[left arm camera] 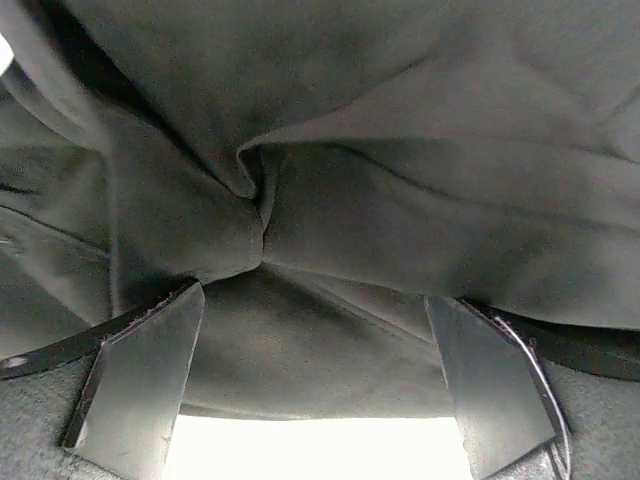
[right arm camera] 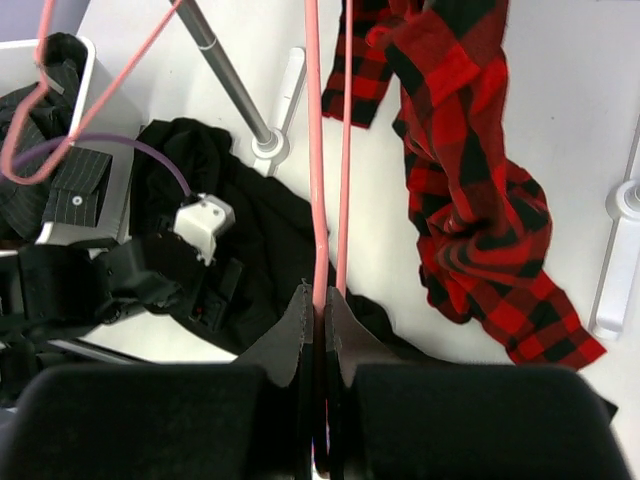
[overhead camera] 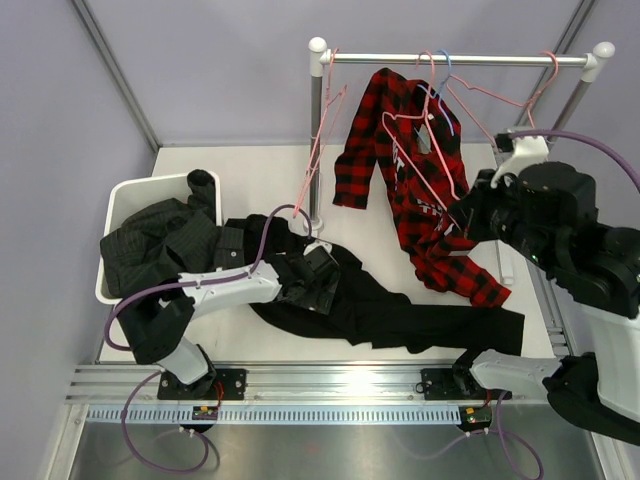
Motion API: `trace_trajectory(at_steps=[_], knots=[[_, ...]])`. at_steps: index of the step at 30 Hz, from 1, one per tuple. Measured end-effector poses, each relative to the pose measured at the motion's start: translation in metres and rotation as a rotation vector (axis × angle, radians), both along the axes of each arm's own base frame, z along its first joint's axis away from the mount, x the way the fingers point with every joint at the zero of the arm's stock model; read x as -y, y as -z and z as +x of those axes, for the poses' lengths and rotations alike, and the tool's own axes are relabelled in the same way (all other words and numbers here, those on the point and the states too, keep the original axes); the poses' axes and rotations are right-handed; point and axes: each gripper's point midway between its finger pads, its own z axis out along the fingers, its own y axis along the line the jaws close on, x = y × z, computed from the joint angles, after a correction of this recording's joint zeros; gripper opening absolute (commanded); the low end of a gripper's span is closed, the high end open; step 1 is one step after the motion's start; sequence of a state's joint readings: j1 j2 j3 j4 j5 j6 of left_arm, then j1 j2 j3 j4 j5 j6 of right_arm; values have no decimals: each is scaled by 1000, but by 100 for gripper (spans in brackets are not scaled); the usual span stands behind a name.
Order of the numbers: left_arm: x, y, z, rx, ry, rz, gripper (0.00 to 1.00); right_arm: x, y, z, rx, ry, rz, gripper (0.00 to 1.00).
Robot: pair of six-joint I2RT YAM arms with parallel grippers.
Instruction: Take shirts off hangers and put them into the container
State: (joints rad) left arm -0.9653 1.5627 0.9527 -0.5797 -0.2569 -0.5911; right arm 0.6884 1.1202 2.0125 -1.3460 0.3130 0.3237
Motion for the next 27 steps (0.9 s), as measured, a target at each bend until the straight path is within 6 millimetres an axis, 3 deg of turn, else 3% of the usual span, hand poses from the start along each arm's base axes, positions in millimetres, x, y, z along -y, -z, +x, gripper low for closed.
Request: trace_trajectory(at_steps=[8,12,14,16,17,19,20,24,27], knots=[[5,28,-6,-63,11,14,98,-28,-5,34,3,-15,-18,0],[13,28,-2,-56,17,-4,92,-35,-13,43,27,-17,-7,0],[15,29,-1,-51,23,-7,81,-38,-14,47,33,-15,-8,0],[18,29,2,-44,27,-13,64,-39,-13,50,31,-12,-13,0],[21,29,4,-38,30,-19,41,-40,-12,51,31,-11,-15,0],[28,29,9,-25,29,-41,7,-41,-11,54,31,-7,-20,0],[34,28,11,-21,27,-64,0,-41,-10,55,32,-5,-21,0],[40,25,12,-16,34,-97,0,-42,4,59,13,2,-39,0],[32,12,6,-16,33,-87,0,-41,25,57,-27,5,-67,1]])
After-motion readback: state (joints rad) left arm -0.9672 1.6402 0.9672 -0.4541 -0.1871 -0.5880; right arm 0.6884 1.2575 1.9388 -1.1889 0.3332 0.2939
